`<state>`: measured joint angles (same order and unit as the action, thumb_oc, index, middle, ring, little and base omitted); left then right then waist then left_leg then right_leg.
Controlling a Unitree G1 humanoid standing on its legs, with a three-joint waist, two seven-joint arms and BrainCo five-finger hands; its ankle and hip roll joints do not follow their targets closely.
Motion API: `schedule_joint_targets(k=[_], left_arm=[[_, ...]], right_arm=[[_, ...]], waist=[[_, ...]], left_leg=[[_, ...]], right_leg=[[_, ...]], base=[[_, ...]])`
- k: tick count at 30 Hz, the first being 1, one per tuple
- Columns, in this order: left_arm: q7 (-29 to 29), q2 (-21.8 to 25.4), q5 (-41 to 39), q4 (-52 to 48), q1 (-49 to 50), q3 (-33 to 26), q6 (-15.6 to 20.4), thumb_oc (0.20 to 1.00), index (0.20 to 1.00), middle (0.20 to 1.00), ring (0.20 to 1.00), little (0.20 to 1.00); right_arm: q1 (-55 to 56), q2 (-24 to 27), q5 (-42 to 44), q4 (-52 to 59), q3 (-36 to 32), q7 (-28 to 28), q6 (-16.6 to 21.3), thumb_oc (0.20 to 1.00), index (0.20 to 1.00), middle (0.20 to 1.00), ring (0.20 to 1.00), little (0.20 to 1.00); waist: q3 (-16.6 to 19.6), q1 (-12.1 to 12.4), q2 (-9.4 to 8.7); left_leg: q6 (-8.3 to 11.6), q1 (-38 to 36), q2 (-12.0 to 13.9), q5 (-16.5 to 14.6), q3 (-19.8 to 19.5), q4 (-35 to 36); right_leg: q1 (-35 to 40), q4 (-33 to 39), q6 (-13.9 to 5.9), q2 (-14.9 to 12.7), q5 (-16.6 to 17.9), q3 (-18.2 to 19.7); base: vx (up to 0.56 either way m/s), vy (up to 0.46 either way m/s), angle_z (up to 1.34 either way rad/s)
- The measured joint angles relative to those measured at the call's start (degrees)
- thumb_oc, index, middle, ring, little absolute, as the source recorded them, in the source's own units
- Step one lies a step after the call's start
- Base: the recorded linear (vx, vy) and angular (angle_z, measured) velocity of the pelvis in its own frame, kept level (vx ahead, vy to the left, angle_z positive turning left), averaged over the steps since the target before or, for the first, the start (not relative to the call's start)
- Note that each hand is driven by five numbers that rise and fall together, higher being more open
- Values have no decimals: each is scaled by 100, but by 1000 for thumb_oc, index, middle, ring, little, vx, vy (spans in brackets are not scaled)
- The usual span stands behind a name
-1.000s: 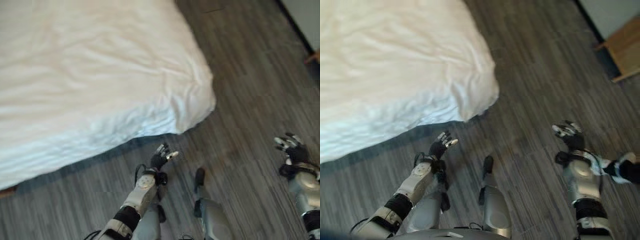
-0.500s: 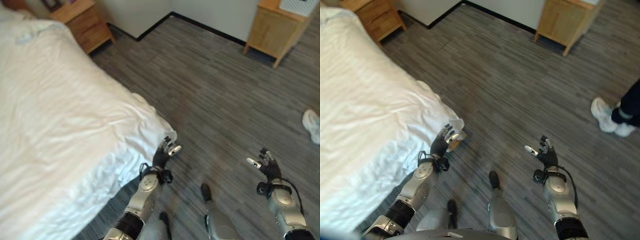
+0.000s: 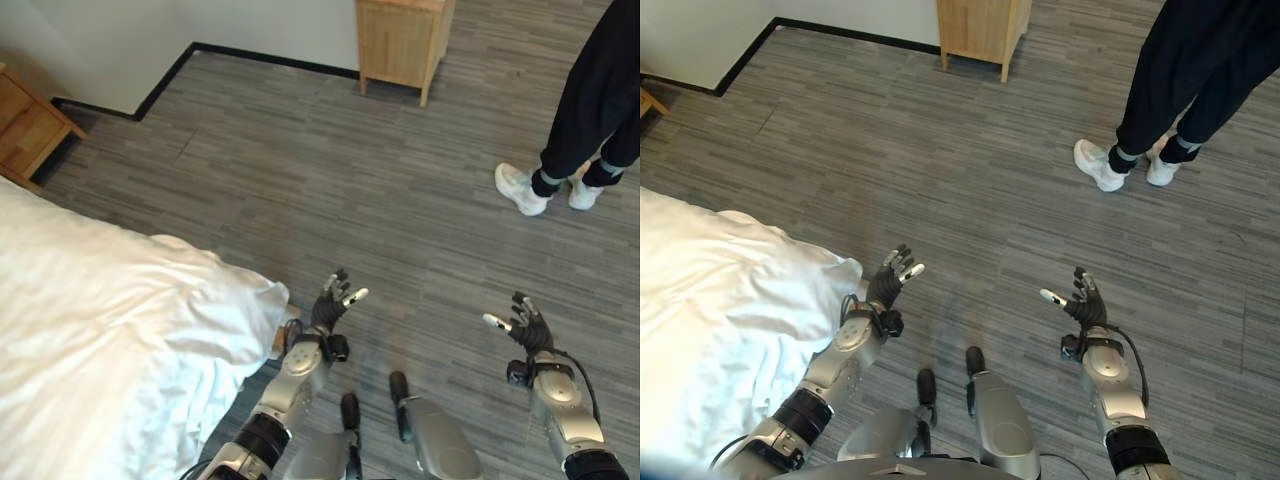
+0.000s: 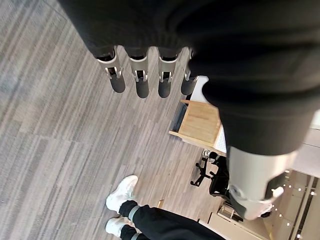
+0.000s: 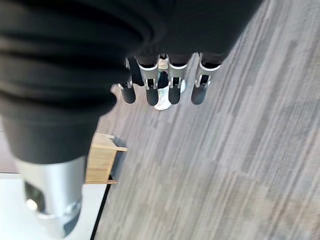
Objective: Making the bed.
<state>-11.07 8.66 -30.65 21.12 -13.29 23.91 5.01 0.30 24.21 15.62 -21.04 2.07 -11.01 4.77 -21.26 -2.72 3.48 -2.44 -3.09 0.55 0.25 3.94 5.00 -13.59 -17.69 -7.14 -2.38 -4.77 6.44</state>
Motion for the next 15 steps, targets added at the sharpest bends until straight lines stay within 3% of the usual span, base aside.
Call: schedule_joint_targets(k=[1, 2, 3, 5, 6, 10, 13, 15], left_arm=[[1, 104, 15, -23, 17, 14, -2, 1000, 1000, 1000, 1000, 1000], [-10, 136, 42, 7, 21, -36, -4, 1000, 1000, 1000, 1000, 1000], [-106, 67, 43, -40, 187, -129, -11, 1000, 1000, 1000, 1000, 1000], [-140, 172, 1139, -242, 476, -473, -59, 1000, 1000, 1000, 1000, 1000], [-171, 364, 1515, -470, 786, -792, -58, 1000, 1000, 1000, 1000, 1000], [-228, 877, 1810, -665, 1094, -1246, -58, 1000, 1000, 1000, 1000, 1000], [-237, 945, 1851, -673, 1008, -1162, -56, 1000, 1000, 1000, 1000, 1000], [-228, 952, 2034, -697, 857, -893, -57, 1000, 1000, 1000, 1000, 1000]], right_arm=[[56, -46, -1, 23, 5, 1, -16, 1000, 1000, 1000, 1000, 1000], [12, -90, -1, -29, 43, 14, -58, 1000, 1000, 1000, 1000, 1000], [104, -72, -2, 61, 16, 22, -95, 1000, 1000, 1000, 1000, 1000], [213, -288, -270, -55, -107, -62, -72, 1000, 1000, 1000, 1000, 1000], [326, -466, -396, -187, -156, -113, -88, 1000, 1000, 1000, 1000, 1000], [670, -415, -445, -210, -194, -122, -115, 1000, 1000, 1000, 1000, 1000], [528, -270, -468, -129, -202, -115, -97, 1000, 1000, 1000, 1000, 1000], [505, -225, -689, -57, -161, -109, -95, 1000, 1000, 1000, 1000, 1000]], waist=[[31, 7, -121], [7, 91, -161], [184, -19, -226], [274, -14, -285], [438, 34, -396], [730, 145, -524], [820, 143, -570], [860, 163, -627]], left_leg=[[96, -41, -48, -27, 5, 10], [217, -106, -43, -68, 44, 15], [440, -13, 110, 1, 13, 32], [440, 0, 178, 5, 88, 31], [460, 1, 233, -10, 168, 31], [491, -20, 321, -32, 174, 33], [490, -131, 296, -33, 187, 36], [471, -146, 268, -28, 180, 44]], right_leg=[[206, 435, -79, -378, 64, -42], [321, 753, -70, -437, 207, -83], [818, 2066, 38, -326, 1146, 8], [822, 2123, 61, -337, 1162, -121], [841, 2249, 64, -309, 1145, -224], [907, 2335, 174, -233, 1240, -322], [1021, 2336, 150, -267, 1277, -337], [974, 2178, 31, -307, 1133, -373]], base=[[27, -171, -12], [13, -133, -25], [22, -84, -25], [0, -21, -8], [1, 23, -14], [6, 56, -3], [-5, 80, -1], [35, 114, 5]])
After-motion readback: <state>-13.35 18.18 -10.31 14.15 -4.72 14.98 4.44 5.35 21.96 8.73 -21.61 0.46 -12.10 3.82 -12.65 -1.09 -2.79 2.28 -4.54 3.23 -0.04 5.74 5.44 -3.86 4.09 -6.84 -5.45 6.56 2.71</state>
